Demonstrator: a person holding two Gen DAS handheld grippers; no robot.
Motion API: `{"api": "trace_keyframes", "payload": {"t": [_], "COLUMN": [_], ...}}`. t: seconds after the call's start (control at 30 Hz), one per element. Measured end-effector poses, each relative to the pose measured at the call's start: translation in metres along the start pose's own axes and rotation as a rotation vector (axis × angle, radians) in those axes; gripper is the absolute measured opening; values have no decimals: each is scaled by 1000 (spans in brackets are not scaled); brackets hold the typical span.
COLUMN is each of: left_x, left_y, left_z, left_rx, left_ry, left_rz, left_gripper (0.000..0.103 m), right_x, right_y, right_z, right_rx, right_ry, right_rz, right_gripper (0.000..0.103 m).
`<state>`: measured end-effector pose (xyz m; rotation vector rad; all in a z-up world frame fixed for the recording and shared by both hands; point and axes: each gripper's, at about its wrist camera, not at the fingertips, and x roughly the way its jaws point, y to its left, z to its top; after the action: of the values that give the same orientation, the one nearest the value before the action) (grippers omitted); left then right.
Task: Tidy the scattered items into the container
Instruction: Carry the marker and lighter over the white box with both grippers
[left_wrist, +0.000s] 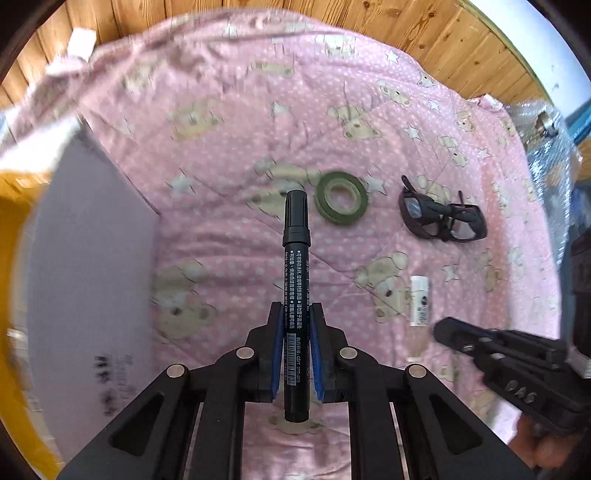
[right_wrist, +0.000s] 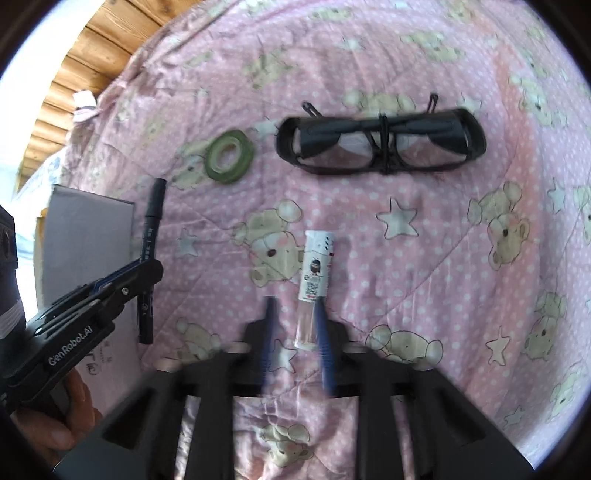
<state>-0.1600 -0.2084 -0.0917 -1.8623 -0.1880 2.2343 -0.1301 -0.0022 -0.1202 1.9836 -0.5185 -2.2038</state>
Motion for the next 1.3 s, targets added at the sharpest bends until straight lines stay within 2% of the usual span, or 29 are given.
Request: {"api": "trace_keyframes", "payload": {"t": [0.07, 0.17, 0.23, 0.27, 0.3, 0.33, 0.37, 0.47, 0.6, 0.97, 1.3], "left_x": [14, 32, 39, 42, 43, 42, 41, 30, 6, -23, -65], "left_y": [3, 0, -4, -6, -9, -11, -14, -18, -16, -19, -13], "left_z": [4, 11, 11, 10, 10, 10, 9, 7, 1, 3, -19], "left_rx": [-33, -44, -25, -16, -3, 10, 24, 29, 3, -7, -24], "left_ry": [21, 39, 45, 43, 32, 25, 22, -6, -38, -75, -139], "left_rz": [-11, -24, -5, 6, 15, 21, 26, -17, -69, -62, -76], "left_gripper": [26, 26, 26, 26, 26, 26, 15, 14, 14, 14, 14], "right_x": [10, 24, 29, 29, 27, 25, 23, 8, -6, -22, -51], "right_y": [4, 9, 11, 11, 6, 0, -6, -21, -25, 7, 44], "right_z": [1, 1, 2, 2, 2, 3, 3, 3, 2, -5, -27], "right_rx": [-13, -53, -80, -94, -69, -41, -13, 47, 53, -2, -102], "right_ry": [13, 21, 3, 0, -7, -13, -19, -49, -56, -70, -97], "right_rz": [-1, -45, -55, -69, -50, -28, -7, 53, 77, 106, 102], "right_gripper": [36, 36, 35, 25, 20, 19, 19, 18, 18, 19, 19]}}
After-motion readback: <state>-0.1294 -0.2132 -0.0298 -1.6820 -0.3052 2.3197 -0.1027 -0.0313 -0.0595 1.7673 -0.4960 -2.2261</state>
